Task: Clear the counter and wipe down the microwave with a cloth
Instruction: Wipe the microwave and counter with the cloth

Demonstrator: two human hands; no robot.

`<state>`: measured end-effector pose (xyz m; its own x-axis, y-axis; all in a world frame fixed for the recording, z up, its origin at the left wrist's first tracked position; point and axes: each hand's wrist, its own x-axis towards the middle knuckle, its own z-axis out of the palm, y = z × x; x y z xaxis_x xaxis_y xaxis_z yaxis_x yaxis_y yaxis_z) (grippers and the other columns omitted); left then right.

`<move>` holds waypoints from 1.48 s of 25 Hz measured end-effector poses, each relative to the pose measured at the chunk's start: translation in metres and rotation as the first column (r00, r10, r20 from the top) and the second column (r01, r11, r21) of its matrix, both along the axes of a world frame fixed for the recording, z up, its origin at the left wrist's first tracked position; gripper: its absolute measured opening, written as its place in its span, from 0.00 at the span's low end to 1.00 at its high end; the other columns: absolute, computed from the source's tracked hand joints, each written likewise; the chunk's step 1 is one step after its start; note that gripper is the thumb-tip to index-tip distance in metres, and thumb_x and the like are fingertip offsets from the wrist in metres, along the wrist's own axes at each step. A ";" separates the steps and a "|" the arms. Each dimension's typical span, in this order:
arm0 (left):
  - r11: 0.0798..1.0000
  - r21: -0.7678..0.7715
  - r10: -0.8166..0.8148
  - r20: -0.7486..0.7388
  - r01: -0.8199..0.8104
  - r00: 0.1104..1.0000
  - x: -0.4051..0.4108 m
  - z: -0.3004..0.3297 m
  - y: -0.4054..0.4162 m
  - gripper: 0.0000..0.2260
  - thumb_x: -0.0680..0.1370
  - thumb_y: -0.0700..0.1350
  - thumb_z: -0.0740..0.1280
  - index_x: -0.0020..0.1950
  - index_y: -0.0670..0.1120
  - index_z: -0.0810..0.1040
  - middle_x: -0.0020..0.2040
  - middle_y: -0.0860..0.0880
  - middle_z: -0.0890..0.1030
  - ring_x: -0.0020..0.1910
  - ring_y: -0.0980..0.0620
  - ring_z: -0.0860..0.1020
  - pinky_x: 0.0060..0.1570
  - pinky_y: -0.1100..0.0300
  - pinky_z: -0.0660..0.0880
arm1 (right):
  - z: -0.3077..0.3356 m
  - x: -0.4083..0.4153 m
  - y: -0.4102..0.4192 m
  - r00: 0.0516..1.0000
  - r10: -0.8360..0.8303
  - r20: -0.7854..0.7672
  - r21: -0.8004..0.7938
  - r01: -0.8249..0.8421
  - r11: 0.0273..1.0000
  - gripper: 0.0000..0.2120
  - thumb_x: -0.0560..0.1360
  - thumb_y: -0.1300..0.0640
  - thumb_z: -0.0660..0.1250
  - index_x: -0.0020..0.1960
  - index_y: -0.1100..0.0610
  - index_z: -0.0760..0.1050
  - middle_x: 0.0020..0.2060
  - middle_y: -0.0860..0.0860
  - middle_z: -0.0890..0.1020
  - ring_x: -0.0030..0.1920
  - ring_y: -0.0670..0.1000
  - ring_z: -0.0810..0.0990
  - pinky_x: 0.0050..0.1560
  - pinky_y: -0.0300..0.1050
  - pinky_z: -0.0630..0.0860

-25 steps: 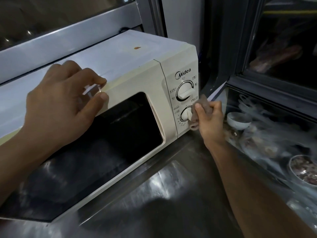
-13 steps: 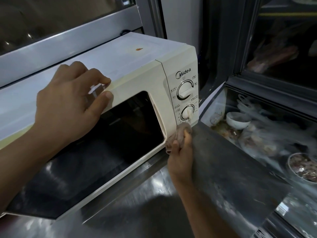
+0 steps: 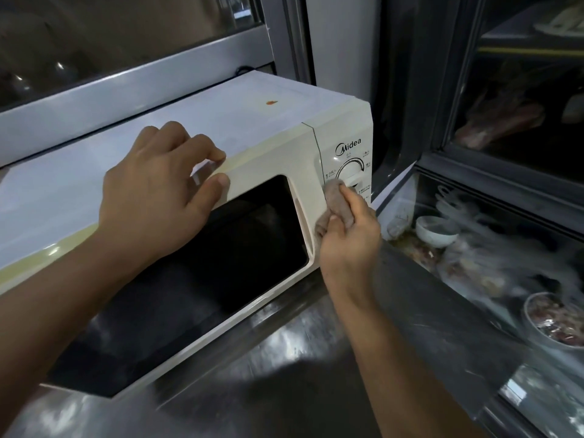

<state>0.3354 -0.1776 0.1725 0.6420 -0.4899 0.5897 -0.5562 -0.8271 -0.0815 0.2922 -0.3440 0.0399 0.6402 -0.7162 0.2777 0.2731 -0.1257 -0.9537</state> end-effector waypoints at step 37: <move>0.999 0.048 0.005 -0.034 -0.004 0.999 -0.002 0.004 0.000 0.19 0.74 0.57 0.55 0.54 0.49 0.78 0.46 0.49 0.74 0.47 0.46 0.73 0.33 0.60 0.66 | 0.095 0.027 -0.065 0.997 -0.072 0.007 -0.335 0.070 0.940 0.11 0.72 0.69 0.65 0.53 0.61 0.77 0.58 0.54 0.73 0.53 0.45 0.73 0.50 0.21 0.65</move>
<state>0.3332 -0.1771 0.1764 0.6639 -0.5139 0.5433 -0.5556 -0.8252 -0.1016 0.3195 -0.4095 0.1348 0.5931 -0.6265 0.5057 0.2463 -0.4568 -0.8548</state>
